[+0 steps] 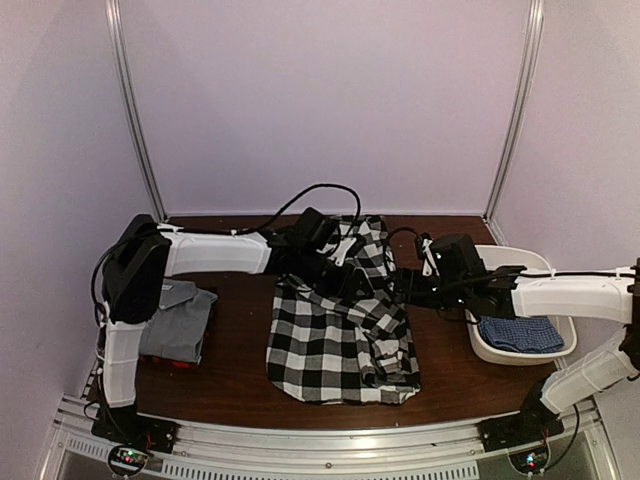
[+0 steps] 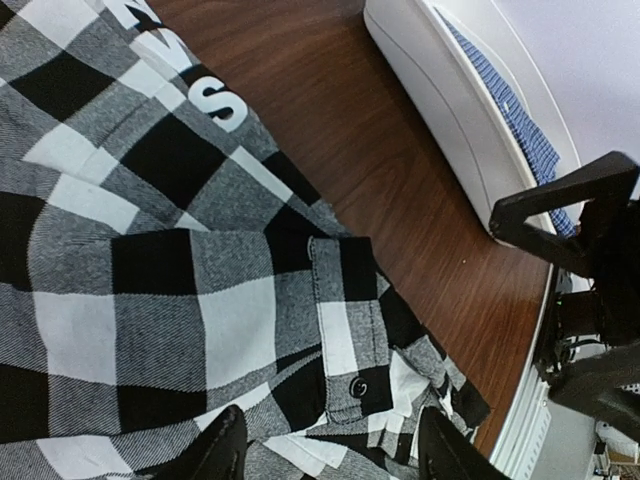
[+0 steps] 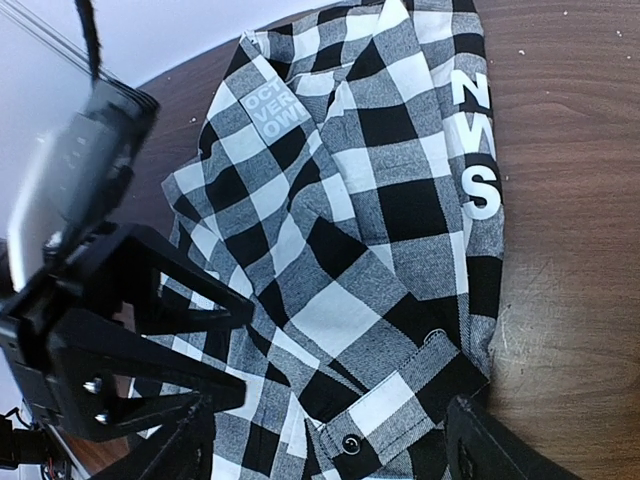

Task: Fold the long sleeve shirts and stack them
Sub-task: Place the sleeve of the 1/3-folded shirt, then pick up the sleeve from the 1/3-folded shirt.

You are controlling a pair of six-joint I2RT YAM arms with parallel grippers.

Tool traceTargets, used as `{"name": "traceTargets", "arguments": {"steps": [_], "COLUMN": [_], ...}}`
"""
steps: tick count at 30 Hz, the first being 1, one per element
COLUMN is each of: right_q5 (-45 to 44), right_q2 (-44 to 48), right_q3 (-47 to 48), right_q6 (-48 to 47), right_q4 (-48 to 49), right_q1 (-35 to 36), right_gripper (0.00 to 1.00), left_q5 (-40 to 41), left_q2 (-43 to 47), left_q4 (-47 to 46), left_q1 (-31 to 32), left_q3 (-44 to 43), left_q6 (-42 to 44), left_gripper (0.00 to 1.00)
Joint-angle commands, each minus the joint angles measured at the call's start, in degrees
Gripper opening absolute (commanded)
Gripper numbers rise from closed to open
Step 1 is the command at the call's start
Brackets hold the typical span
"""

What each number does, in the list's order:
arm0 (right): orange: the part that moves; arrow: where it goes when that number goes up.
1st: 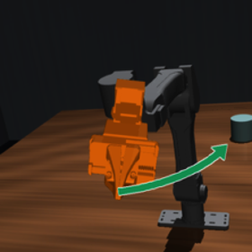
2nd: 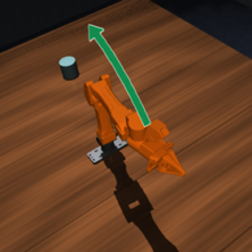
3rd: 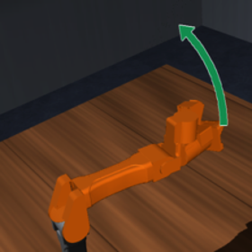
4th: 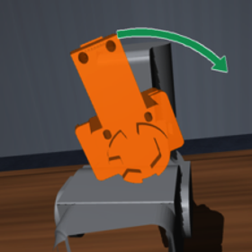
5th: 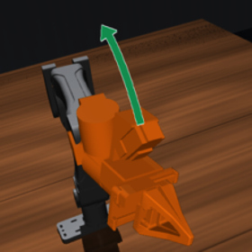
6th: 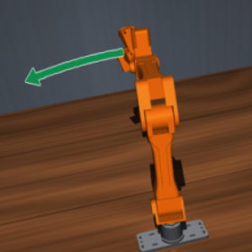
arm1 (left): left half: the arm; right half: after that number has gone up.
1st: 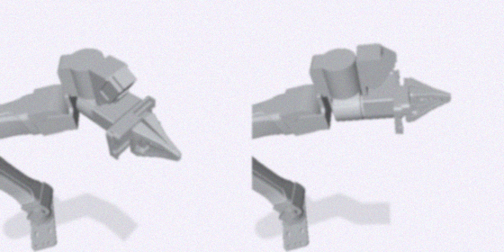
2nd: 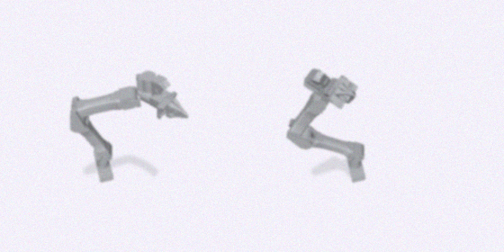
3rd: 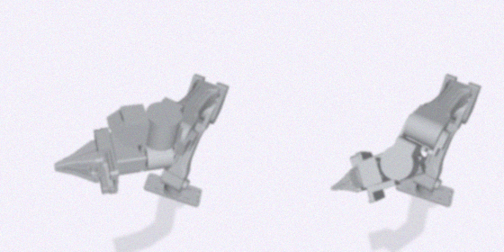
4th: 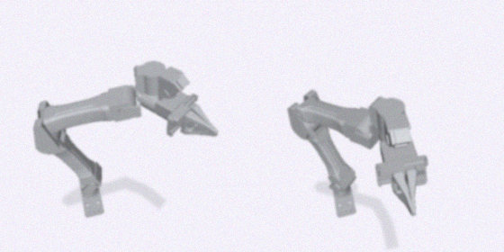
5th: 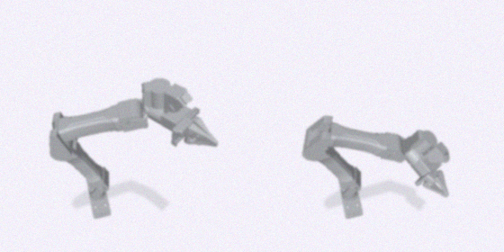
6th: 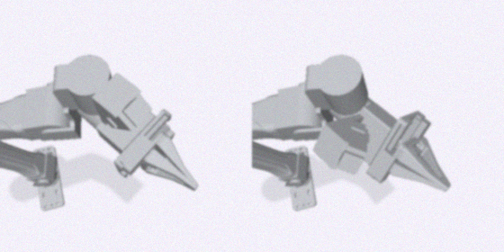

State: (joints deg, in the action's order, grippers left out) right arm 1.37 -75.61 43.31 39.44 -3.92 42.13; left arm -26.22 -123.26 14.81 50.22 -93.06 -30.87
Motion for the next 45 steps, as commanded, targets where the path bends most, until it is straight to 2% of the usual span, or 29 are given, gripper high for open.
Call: {"name": "traceTargets", "arguments": {"steps": [1, 6, 15, 29, 36, 45], "right_q5": [-1.1, -0.9, 0.8, 9.0, 8.4, 5.0], "right_q2": [-2.1, -4.9, -7.8, -9.8, -12.7, -13.2], "right_q3": [-0.9, -0.9, -2.4, -10.0, -10.7, -11.7], "right_q6": [0.9, 1.3, 3.5, 10.6, 12.7, 15.9], "right_q4": [2.4, 2.8, 3.7, 14.1, 17.4, 23.0], "right_q1": [0.4, 0.5, 0.5, 1.8, 1.8, 1.7], "right_gripper": [0.8, 0.76, 0.59, 0.59, 0.59, 0.57], "left_q5": [3.9, 7.4, 9.8, 11.2, 12.4, 14.1], "left_q2": [7.9, 15.4, 24.5, 28.9, 30.8, 35.8], "left_q4": [-3.1, -1.3, 1.6, 3.7, 5.4, 8.4], "left_q1": [-1.3, -4.4, -7.7, -8.1, -8.3, -8.7], "left_q3": [2.9, 10.5, 21.5, 27.2, 28.7, 34.8], "left_q6": [-1.3, -3.6, -3.8, -4.4, -4.3, -5.1], "left_gripper": [0.61, 0.6, 0.6, 0.59, 0.59, 0.59]}}
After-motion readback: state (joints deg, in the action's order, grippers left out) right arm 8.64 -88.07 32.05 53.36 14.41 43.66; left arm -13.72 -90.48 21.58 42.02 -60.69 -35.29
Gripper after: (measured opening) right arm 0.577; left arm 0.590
